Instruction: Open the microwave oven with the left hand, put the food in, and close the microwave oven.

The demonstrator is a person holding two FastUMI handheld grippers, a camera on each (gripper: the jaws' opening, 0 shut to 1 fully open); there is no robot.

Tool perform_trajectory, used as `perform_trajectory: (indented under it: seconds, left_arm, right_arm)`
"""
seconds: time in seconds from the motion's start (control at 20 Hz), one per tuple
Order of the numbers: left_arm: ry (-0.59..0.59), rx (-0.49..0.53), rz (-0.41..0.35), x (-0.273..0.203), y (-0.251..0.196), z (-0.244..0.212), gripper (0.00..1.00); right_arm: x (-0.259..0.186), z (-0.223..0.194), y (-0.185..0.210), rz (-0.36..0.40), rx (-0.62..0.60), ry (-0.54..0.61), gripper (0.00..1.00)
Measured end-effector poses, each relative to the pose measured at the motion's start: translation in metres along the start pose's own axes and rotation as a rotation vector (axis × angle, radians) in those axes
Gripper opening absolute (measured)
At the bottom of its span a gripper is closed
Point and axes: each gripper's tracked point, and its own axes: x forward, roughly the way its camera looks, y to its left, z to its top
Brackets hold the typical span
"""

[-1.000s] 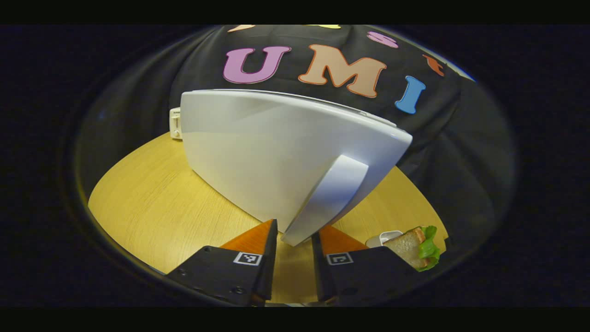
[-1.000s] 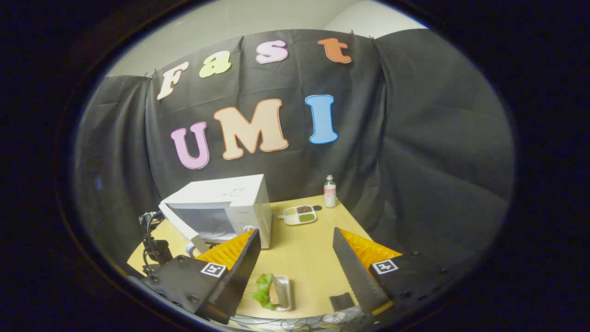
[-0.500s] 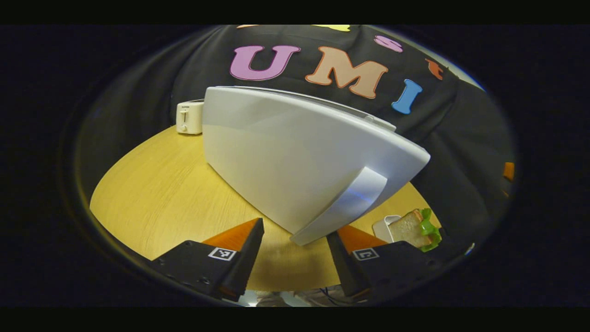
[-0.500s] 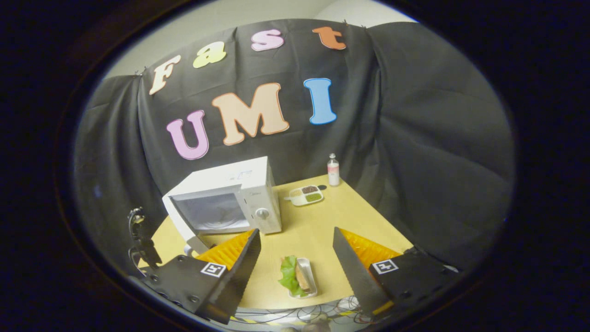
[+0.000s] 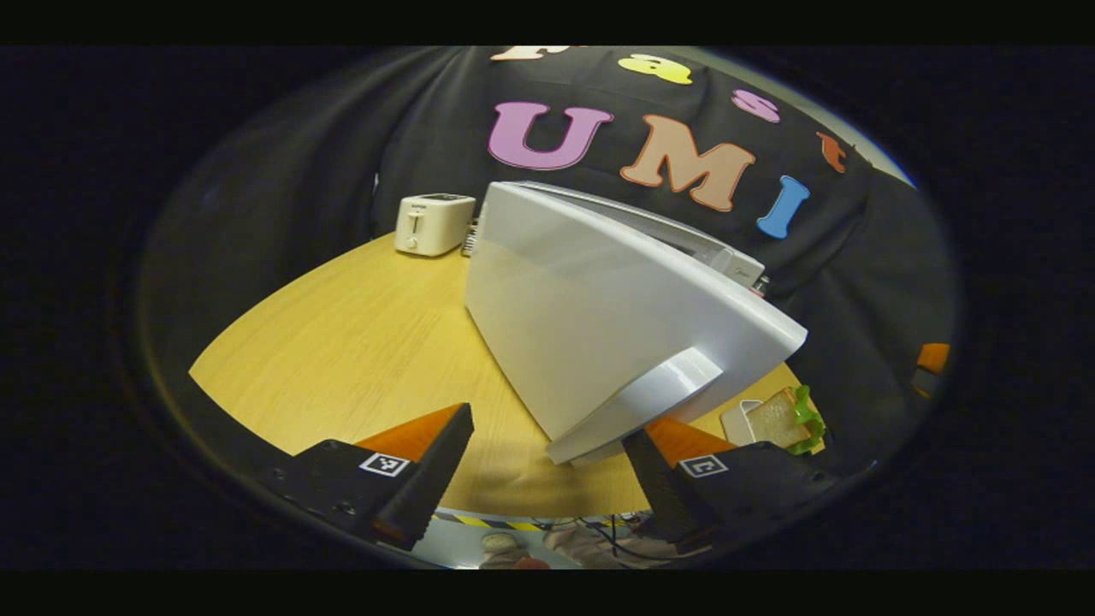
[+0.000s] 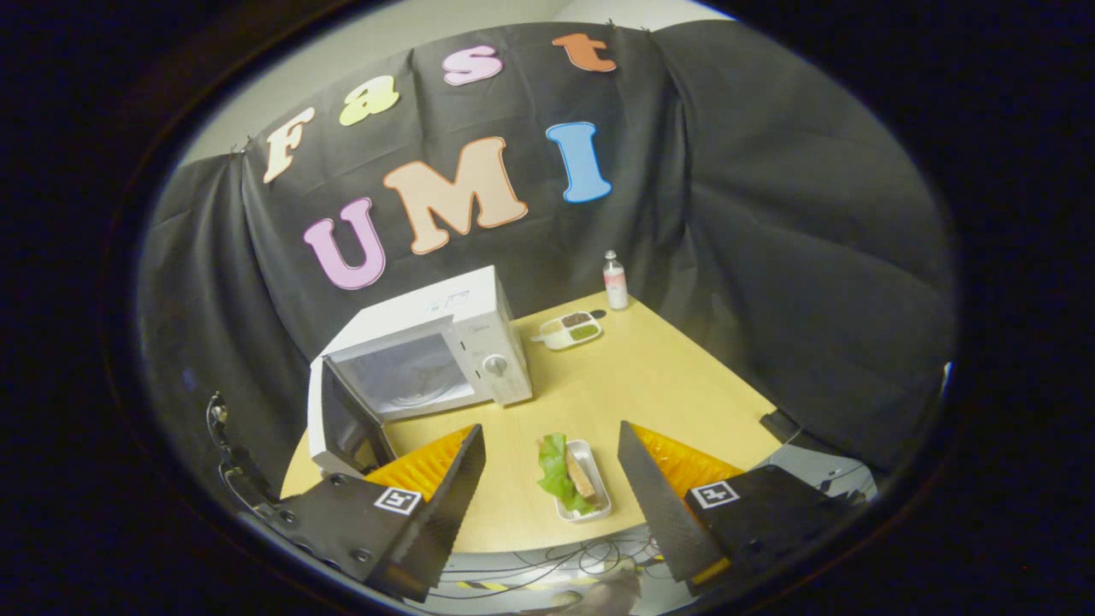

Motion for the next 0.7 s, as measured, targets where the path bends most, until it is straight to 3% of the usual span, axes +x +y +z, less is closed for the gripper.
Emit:
perform_trajectory:
  seconds: [0.05,0.1,0.2,0.25,0.3,0.35,0.4,0.45,0.5,0.6,0.65,0.7]
  left_arm:
    - [-0.014,-0.001,0.014,-0.005,0.010,0.004,0.98]
    - [-0.027,-0.004,0.027,-0.011,0.020,0.009,0.98]
    - [-0.031,0.007,0.067,-0.022,0.043,0.011,0.97]
    - [-0.044,0.017,0.090,-0.027,0.054,0.013,0.98]
    - [-0.054,0.023,0.115,-0.033,0.067,0.016,0.98]
    - [-0.059,0.027,0.138,-0.039,0.078,0.017,0.97]
    - [-0.066,0.024,0.150,-0.043,0.088,0.019,0.97]
    - [-0.070,0.012,0.159,-0.047,0.096,0.020,0.97]
    - [-0.070,-0.003,0.167,-0.051,0.104,0.021,0.97]
    - [-0.071,-0.019,0.185,-0.057,0.115,0.021,0.98]
    - [-0.074,-0.022,0.198,-0.060,0.121,0.022,0.98]
    - [-0.075,-0.026,0.211,-0.063,0.125,0.023,0.97]
  right_arm:
    - [-0.002,-0.002,0.000,-0.001,0.006,0.004,0.90]
    - [-0.004,-0.005,0.000,-0.003,0.009,0.007,0.98]
    - [-0.007,-0.011,0.000,-0.007,0.011,0.014,0.98]
    - [-0.008,-0.012,0.001,-0.009,0.011,0.016,0.90]
    - [-0.008,-0.015,0.002,-0.011,0.011,0.018,0.90]
    - [-0.008,-0.018,0.004,-0.014,0.009,0.022,0.98]
    - [-0.008,-0.021,0.005,-0.017,0.005,0.025,0.90]
    - [-0.007,-0.024,0.006,-0.019,0.000,0.029,0.90]
    - [-0.006,-0.028,0.008,-0.020,-0.006,0.037,0.98]
    - [-0.002,-0.034,0.010,-0.024,-0.017,0.057,0.98]
    - [0.001,-0.036,0.010,-0.025,-0.022,0.066,0.90]
    - [0.004,-0.039,0.011,-0.025,-0.027,0.077,0.90]
